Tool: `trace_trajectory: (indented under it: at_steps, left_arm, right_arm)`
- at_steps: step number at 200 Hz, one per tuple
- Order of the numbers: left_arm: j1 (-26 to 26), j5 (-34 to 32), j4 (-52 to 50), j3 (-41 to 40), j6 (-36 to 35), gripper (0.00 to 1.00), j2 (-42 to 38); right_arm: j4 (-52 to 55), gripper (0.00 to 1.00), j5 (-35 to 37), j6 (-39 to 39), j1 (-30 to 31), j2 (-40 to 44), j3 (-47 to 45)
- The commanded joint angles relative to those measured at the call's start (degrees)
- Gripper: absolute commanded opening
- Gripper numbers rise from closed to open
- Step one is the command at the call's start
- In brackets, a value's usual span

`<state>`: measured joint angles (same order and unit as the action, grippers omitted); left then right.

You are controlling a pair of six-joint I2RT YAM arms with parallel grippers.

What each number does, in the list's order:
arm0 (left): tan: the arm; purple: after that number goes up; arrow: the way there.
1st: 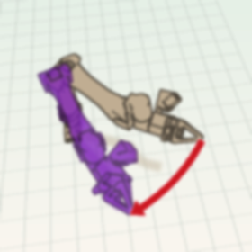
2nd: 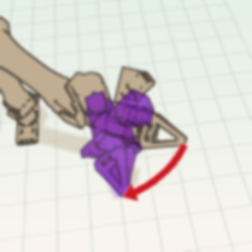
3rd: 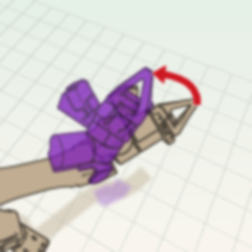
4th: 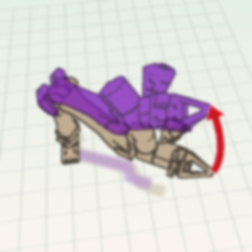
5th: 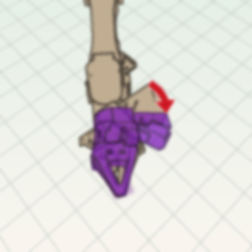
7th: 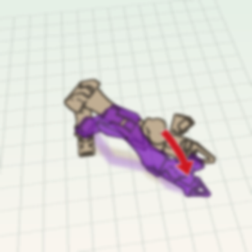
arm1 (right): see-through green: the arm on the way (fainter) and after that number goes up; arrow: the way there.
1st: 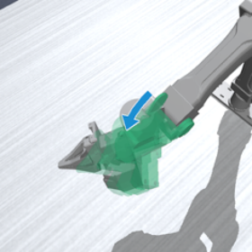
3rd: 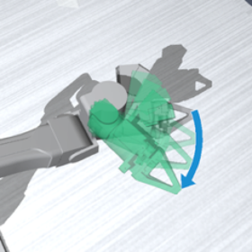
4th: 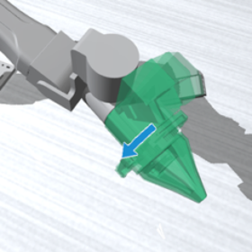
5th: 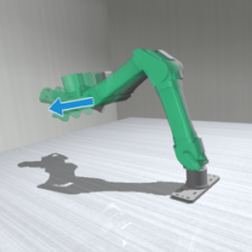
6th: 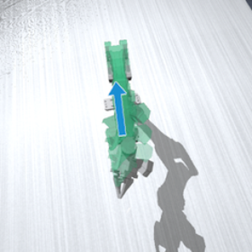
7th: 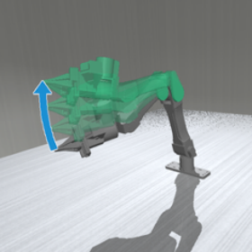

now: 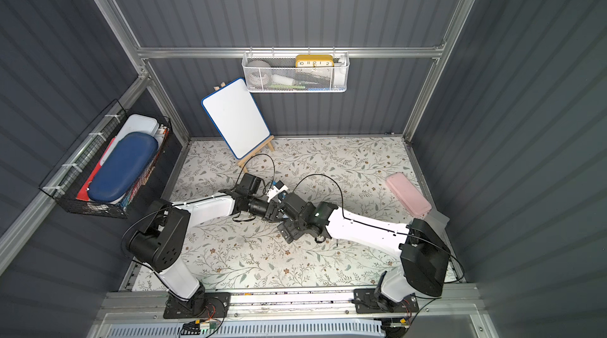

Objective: Remove the battery from the alarm
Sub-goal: Adjust the alarm at the center of the board.

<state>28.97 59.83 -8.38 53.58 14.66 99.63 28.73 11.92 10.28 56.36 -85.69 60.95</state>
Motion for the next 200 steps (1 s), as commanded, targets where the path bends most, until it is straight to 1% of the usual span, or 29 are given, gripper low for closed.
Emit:
trace_trajectory:
  at_steps: [1,11,34,44,54,62,74,79,82,87,91,94,98,104,115,124,130,138,152,161,169,174,179,191,200]
  left_arm:
    - [-0.06,-3.58,-2.93,0.03,-0.76,0.0,1.79]
    - [-0.14,-3.63,-3.26,0.2,-1.04,0.0,1.83]
    - [-0.28,-4.2,-3.82,0.76,-1.38,0.0,1.99]
    - [-0.6,-4.82,-4.27,1.25,-1.11,0.0,2.35]
    - [-1.05,-5.15,-4.43,1.66,0.25,0.0,2.57]
    - [-1.2,-6.88,-5.07,2.52,1.81,0.0,2.46]
    - [-1.2,-11.2,-7.18,4.58,3.81,0.0,2.08]
    - [-1.27,-14.0,-8.68,5.79,4.99,0.0,1.91]
    - [-1.28,-15.55,-9.56,6.65,5.79,0.0,1.82]
    - [-1.29,-17.92,-11.09,8.15,6.91,0.0,1.71]
    - [-1.29,-19.98,-12.64,9.34,7.95,0.0,1.67]
    - [-1.33,-21.95,-13.99,10.32,8.96,0.0,1.7]
    - [-1.29,-24.31,-15.79,11.68,10.49,0.0,1.67]
    - [-1.33,-27.83,-18.18,13.63,12.44,0.0,1.78]
    - [-1.44,-31.24,-22.29,16.71,16.51,0.0,2.13]
    - [-1.7,-31.86,-24.56,18.61,18.75,0.0,2.46]
    - [-1.77,-31.26,-25.67,19.53,20.08,0.0,2.69]
    - [-1.88,-30.78,-27.45,20.73,21.88,0.0,3.15]
    - [-1.92,-29.28,-29.64,21.67,23.85,0.0,3.88]
    - [-1.9,-27.64,-30.02,21.65,24.85,0.0,3.94]
    - [-1.9,-25.66,-29.75,21.04,25.29,0.0,3.79]
    - [-1.9,-22.97,-29.52,20.6,25.65,0.0,3.44]
    - [-1.9,-22.57,-29.48,20.31,26.25,0.0,2.97]
    - [-1.9,-22.24,-29.56,19.78,27.54,0.0,1.37]
    - [-1.99,-21.71,-29.65,19.55,28.46,0.0,0.35]
  right_arm:
    - [-1.55,0.99,6.54,0.88,-1.08,3.48,-0.68]
    - [-1.99,0.99,7.28,0.54,-2.16,3.79,-1.62]
    - [-0.69,0.99,5.62,0.95,-4.95,4.51,-1.67]
    - [-0.92,0.99,8.3,1.89,-5.1,5.27,-1.91]
    - [-1.73,0.99,9.47,2.38,-5.42,5.61,-2.4]
    - [-1.06,0.99,11.15,4.99,-6.16,5.62,-2.46]
    - [-1.3,0.99,7.08,7.38,-9.67,5.62,-3.17]
    - [-1.36,0.99,3.48,8.24,-11.49,5.66,-3.41]
    - [-1.72,0.94,0.44,8.22,-12.88,5.73,-3.65]
    - [-2.34,0.83,-2.81,7.73,-14.3,5.71,-4.09]
    - [-2.36,0.66,-3.35,7.67,-14.72,5.71,-3.98]
    - [-2.32,0.59,-3.28,7.74,-14.7,5.75,-3.5]
    - [-1.48,0.55,-3.19,7.65,-14.23,5.87,-2.83]
    - [-1.92,0.54,-2.96,6.92,-13.1,6.04,-2.64]
    - [-0.13,0.55,1.48,4.73,-9.43,6.06,-1.02]
    - [0.6,0.56,5.94,3.23,-6.13,6.27,-0.31]
    - [0.05,0.6,8.2,2.45,-4.29,6.55,-0.51]
    - [-1.31,0.67,8.77,1.19,-2.62,7.03,-1.26]
    - [-2.36,0.72,11.39,-1.18,0.27,7.86,-2.71]
    - [-6.22,0.76,14.67,-3.33,2.42,8.69,-4.53]
    - [-8.98,0.79,17.58,-5.47,4.24,9.17,-6.23]
    - [-10.26,0.8,19.62,-6.77,5.27,9.22,-7.01]
    - [-11.58,0.81,21.61,-7.84,6.12,9.28,-7.79]
    - [-14.69,0.81,23.75,-10.28,7.98,8.99,-9.26]
    - [-16.74,0.82,27.84,-12.01,9.78,8.35,-10.33]
